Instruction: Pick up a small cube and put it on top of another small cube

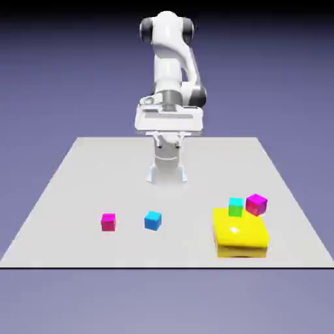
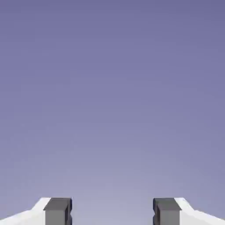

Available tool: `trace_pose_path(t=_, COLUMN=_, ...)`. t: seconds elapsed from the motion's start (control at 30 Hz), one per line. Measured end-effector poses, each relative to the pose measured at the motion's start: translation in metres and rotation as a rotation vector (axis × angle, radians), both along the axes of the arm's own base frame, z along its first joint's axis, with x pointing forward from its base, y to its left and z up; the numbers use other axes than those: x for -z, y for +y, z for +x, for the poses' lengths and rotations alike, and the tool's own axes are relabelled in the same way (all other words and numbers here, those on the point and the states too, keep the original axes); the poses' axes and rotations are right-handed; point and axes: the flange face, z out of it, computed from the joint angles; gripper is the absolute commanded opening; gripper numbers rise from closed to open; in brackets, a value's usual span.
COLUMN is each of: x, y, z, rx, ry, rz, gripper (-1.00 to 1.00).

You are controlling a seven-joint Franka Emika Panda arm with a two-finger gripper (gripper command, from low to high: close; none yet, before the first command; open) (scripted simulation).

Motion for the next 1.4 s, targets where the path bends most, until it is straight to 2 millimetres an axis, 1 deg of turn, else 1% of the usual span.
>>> trace_pose_path(t=0.13, x=0.064, y=-0.018, z=0.011, rx=0.09, ry=0.239, rz=0.051, gripper=0.0)
trace_pose_path(t=0.27, x=0.129, y=-0.036, z=0.009, rx=0.185, ry=0.476, rz=0.101, gripper=0.0)
trace_pose_path(t=0.4, x=0.191, y=-0.052, z=-0.004, rx=0.285, ry=0.713, rz=0.149, gripper=0.0)
trace_pose_path(t=0.43, x=0.206, y=-0.058, z=-0.009, rx=0.316, ry=0.772, rz=0.163, gripper=0.0)
trace_pose_path(t=0.5, x=0.235, y=-0.061, z=-0.021, rx=0.359, ry=0.89, rz=0.182, gripper=0.0)
trace_pose_path(t=0.53, x=0.249, y=-0.067, z=-0.028, rx=0.393, ry=0.948, rz=0.197, gripper=0.0)
trace_pose_path(t=0.6, x=0.25, y=-0.065, z=-0.028, rx=0.391, ry=0.952, rz=0.196, gripper=0.0)
trace_pose_path(t=0.8, x=0.317, y=-0.061, z=-0.039, rx=0.39, ry=0.952, rz=0.195, gripper=0.0)
trace_pose_path(t=0.83, x=0.319, y=-0.061, z=-0.039, rx=0.39, ry=0.952, rz=0.195, gripper=-1.0)
trace_pose_path(t=0.9, x=0.319, y=-0.061, z=-0.039, rx=0.39, ry=0.952, rz=0.195, gripper=-1.0)
trace_pose_path(t=1.1, x=0.252, y=-0.066, z=-0.028, rx=0.391, ry=0.952, rz=0.197, gripper=-1.0)
trace_pose_path(t=1.17, x=0.25, y=-0.065, z=-0.028, rx=0.39, ry=0.952, rz=0.196, gripper=-1.0)
trace_pose_path(t=1.2, x=0.243, y=-0.031, z=-0.012, rx=0.253, ry=0.957, rz=0.133, gripper=-1.0)
trace_pose_path(t=1.23, x=0.235, y=-0.012, z=0.001, rx=0.156, ry=0.959, rz=0.089, gripper=-1.0)
trace_pose_path(t=1.3, x=0.219, y=0.042, z=0.022, rx=-0.062, ry=0.959, rz=-0.015, gripper=-1.0)
trace_pose_path(t=1.37, x=0.201, y=0.099, z=0.034, rx=-0.274, ry=0.951, rz=-0.12, gripper=-1.0)
trace_pose_path(t=1.4, x=0.191, y=0.128, z=0.037, rx=-0.378, ry=0.945, rz=-0.173, gripper=-1.0)
